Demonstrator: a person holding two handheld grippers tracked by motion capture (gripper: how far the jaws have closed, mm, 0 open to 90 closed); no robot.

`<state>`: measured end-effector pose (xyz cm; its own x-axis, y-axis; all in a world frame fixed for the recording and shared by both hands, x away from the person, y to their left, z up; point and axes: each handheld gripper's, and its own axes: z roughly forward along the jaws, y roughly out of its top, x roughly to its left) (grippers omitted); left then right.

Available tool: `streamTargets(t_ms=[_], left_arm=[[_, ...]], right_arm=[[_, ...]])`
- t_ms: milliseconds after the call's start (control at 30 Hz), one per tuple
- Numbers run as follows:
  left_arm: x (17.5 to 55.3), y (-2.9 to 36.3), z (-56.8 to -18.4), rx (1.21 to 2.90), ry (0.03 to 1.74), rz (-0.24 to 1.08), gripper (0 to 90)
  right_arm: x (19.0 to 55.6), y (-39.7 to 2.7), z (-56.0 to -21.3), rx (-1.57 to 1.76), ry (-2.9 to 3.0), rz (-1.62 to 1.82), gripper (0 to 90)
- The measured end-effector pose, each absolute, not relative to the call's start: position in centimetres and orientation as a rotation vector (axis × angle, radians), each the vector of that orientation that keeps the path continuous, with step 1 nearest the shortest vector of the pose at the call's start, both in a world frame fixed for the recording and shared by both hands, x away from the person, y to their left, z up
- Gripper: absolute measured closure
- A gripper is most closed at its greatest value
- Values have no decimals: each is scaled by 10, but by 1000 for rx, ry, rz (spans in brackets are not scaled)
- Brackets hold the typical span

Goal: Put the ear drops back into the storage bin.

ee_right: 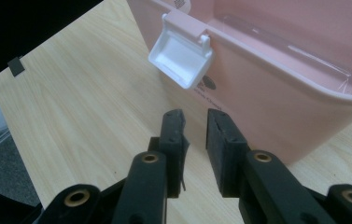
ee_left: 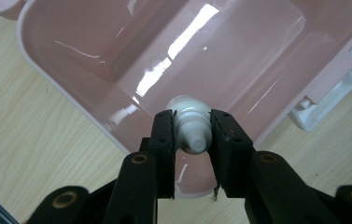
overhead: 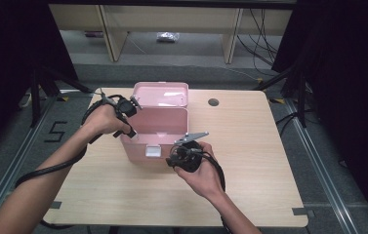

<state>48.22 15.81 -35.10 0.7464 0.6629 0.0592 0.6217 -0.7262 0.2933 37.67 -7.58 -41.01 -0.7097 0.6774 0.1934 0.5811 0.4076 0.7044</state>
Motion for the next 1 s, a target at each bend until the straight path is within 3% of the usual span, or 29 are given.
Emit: streamTargets(t_ms=[733, 1000], left_arm=[[485, 159, -362, 2702, 1038, 213, 711], [485, 159, -366, 2715, 1047, 212, 711]], right_arm=[[374, -75, -409, 1236, 2523, 1142, 768], [376, -78, -409, 1136, 2537, 1166, 768]])
